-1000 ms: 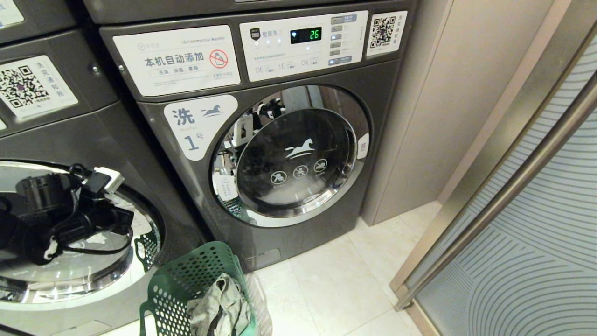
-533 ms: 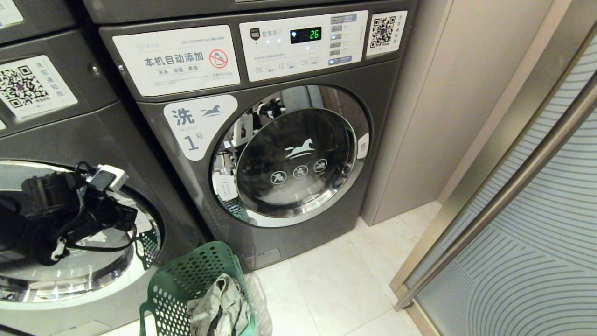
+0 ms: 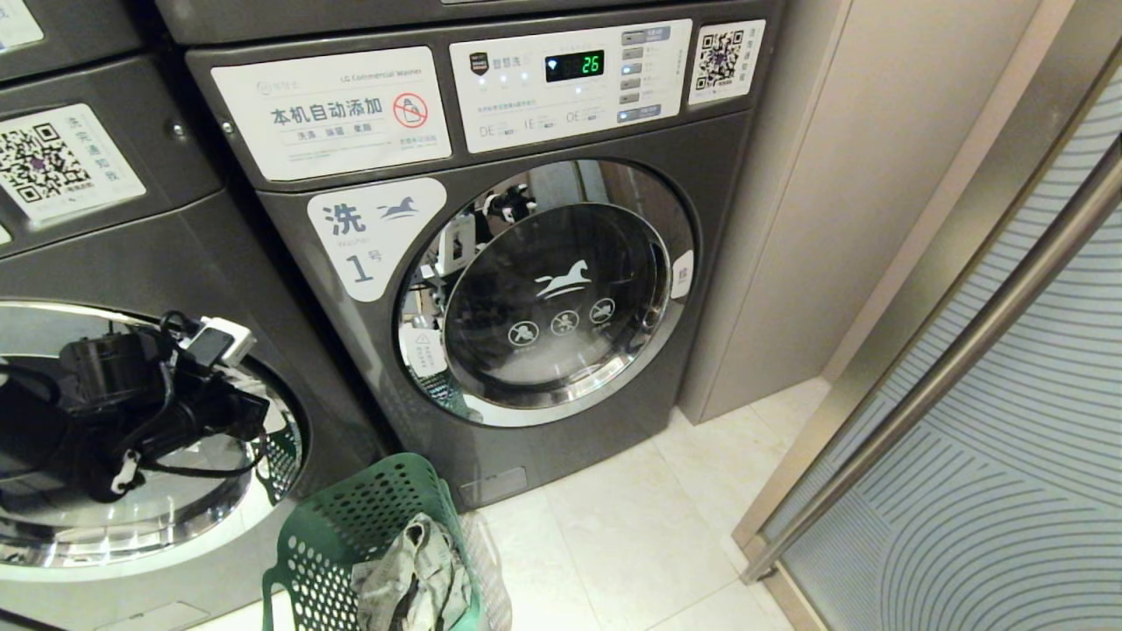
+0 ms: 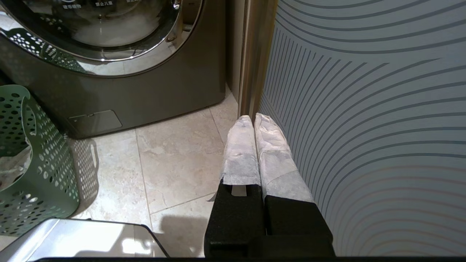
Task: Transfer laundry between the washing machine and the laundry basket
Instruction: Press the washing machine switch
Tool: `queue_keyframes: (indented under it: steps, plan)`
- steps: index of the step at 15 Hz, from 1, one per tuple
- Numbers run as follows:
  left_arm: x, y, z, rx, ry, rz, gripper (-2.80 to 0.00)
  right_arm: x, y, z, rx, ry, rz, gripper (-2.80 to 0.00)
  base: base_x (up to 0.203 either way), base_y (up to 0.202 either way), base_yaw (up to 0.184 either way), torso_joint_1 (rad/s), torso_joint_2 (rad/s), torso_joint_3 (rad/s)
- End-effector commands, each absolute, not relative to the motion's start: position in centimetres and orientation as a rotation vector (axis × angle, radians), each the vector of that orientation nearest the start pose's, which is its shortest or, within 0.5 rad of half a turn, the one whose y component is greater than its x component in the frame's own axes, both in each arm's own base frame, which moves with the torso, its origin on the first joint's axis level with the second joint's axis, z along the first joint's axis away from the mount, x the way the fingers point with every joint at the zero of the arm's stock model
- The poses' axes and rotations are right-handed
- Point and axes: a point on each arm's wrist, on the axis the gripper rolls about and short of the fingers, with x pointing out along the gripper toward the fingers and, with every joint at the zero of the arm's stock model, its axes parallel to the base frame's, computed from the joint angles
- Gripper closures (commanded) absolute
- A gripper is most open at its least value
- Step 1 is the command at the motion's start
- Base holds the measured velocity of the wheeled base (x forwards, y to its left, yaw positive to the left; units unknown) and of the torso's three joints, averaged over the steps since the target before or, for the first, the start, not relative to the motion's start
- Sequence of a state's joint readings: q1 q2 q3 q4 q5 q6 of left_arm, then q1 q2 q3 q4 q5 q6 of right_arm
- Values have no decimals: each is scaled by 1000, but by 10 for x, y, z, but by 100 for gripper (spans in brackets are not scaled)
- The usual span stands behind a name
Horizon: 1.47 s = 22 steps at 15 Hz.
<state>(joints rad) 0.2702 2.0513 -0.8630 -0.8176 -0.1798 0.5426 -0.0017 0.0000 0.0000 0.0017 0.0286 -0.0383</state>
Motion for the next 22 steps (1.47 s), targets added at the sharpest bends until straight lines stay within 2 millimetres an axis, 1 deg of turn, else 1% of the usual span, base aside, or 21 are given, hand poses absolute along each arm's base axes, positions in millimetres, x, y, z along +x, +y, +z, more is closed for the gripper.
queue_keyframes:
  steps: [1,6,9,13,18,22]
  plan:
    - [358,93,93,458,376,-16,0,-23,1,75,-38,1,28,0,0,0,0,0,0,0]
    - [362,89,86,462,401,-3,0,-23,1,75,-38,2,28,0,0,0,0,0,0,0]
    - [365,89,85,467,389,-1,0,-23,1,75,-39,1,28,0,0,0,0,0,0,0]
    - [372,92,84,489,379,51,0,-23,1,75,-38,1,28,0,0,0,0,0,0,0]
    - [375,93,83,512,398,112,0,-23,1,75,-39,3,28,0,0,0,0,0,0,0]
    - [377,93,81,515,398,117,0,-23,1,75,-40,1,28,0,0,0,0,0,0,0]
